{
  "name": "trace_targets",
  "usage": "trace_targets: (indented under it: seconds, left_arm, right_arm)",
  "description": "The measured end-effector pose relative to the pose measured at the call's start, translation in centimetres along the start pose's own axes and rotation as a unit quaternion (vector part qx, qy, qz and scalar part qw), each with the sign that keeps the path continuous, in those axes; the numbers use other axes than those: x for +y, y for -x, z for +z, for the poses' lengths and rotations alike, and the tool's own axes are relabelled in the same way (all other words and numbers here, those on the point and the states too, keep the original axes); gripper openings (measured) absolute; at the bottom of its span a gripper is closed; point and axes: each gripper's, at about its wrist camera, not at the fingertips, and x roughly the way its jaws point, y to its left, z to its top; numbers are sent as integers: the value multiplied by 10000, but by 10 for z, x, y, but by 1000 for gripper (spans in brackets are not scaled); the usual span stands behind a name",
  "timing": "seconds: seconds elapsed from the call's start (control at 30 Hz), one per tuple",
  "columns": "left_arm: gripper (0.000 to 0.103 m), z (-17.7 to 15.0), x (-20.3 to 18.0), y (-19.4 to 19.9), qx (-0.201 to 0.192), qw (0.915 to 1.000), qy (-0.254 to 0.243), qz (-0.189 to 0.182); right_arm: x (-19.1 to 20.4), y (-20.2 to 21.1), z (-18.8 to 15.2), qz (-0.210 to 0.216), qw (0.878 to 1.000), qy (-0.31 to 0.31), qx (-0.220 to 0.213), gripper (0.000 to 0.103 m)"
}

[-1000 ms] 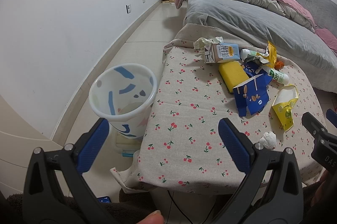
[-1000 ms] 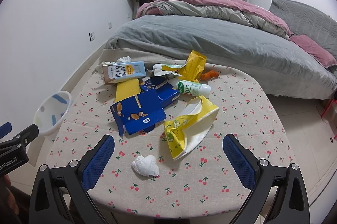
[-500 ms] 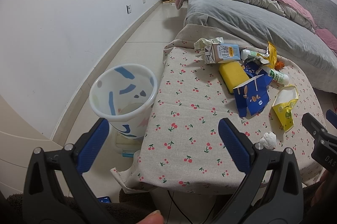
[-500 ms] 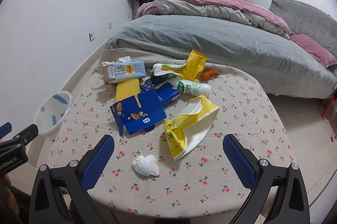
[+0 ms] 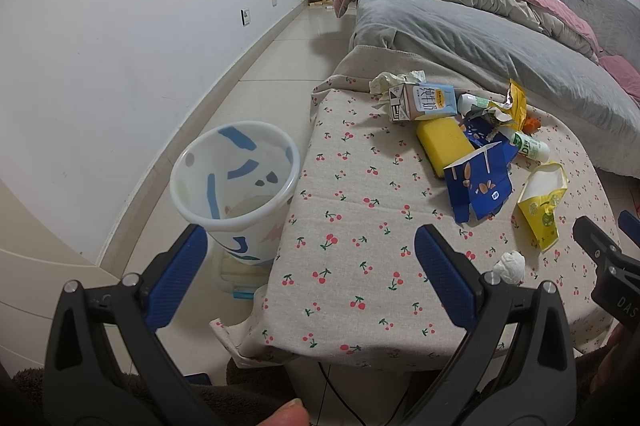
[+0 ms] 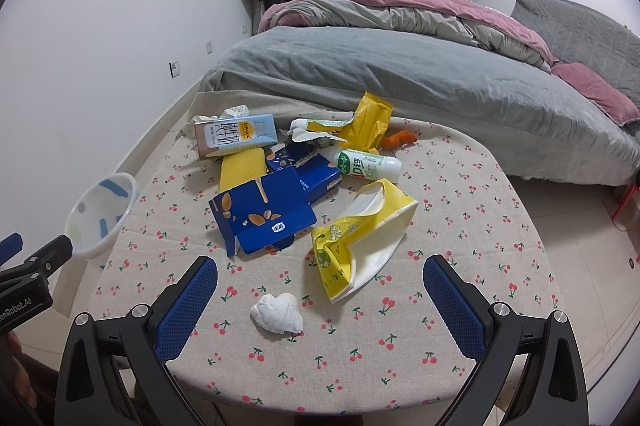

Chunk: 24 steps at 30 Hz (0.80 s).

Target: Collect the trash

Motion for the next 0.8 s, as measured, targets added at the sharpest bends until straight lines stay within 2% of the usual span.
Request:
trace_targets:
  seconds: [0.17, 0.27, 0.43, 0.63, 0.8]
  left_arm:
    - [103, 1, 0, 0, -10, 10000, 35, -7]
    - [103, 2, 0, 2, -160, 9997, 114, -142]
    - [103, 4, 1, 2, -242, 9992, 87, -315]
    - [103, 4, 1, -17, 200, 9980, 29, -593]
    - [103, 5, 0, -30, 695, 9947, 12, -757]
  right_arm:
    - [-6, -2, 0, 52, 9999, -98, 74, 103]
    - [-18, -6, 2, 142, 9992, -322, 169, 103]
    - [-36, -19, 1, 37, 9969, -664, 413, 103]
    - [-48, -44, 6, 57, 9933, -850, 780, 103]
    - [-57, -70, 20, 269, 9868, -1120, 1137, 100]
